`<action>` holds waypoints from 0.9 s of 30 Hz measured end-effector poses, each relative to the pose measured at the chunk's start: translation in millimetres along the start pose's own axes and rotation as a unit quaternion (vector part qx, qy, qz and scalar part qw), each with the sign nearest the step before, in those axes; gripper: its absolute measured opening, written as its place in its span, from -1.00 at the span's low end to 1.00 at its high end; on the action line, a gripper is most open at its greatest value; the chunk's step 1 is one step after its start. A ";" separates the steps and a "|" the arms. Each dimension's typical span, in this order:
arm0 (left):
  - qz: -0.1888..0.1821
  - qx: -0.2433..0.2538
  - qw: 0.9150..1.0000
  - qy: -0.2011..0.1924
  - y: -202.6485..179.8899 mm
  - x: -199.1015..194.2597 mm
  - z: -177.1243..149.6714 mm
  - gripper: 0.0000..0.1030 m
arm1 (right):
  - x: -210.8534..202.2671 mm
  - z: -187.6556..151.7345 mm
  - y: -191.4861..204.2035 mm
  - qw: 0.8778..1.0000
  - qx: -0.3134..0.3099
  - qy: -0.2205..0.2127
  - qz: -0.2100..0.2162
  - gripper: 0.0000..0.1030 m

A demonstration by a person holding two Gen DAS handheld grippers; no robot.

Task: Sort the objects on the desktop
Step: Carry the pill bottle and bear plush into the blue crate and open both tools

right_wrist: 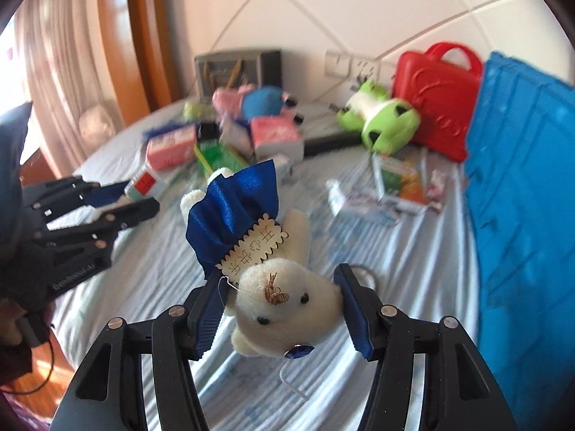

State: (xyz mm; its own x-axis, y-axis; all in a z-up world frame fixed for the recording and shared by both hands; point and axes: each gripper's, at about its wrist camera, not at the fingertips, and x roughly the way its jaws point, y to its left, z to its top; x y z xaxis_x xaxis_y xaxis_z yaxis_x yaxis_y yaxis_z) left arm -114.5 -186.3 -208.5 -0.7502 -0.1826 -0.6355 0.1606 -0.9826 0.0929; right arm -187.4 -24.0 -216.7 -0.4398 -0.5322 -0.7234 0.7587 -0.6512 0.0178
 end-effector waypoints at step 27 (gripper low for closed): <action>-0.216 0.163 0.935 -0.229 -227.1 -118.5 221.4 -0.47 | -362.0 -1.2 -111.1 0.902 0.155 -0.262 -0.306 0.14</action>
State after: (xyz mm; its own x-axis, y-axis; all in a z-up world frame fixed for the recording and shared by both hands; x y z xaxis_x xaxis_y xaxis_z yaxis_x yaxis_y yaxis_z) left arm -204.1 51.3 15.4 -0.9074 0.3129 -0.2806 -0.3698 -0.9117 0.1792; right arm -111.9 241.7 42.4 -0.9589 -0.1514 -0.2398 0.1614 -0.9866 -0.0226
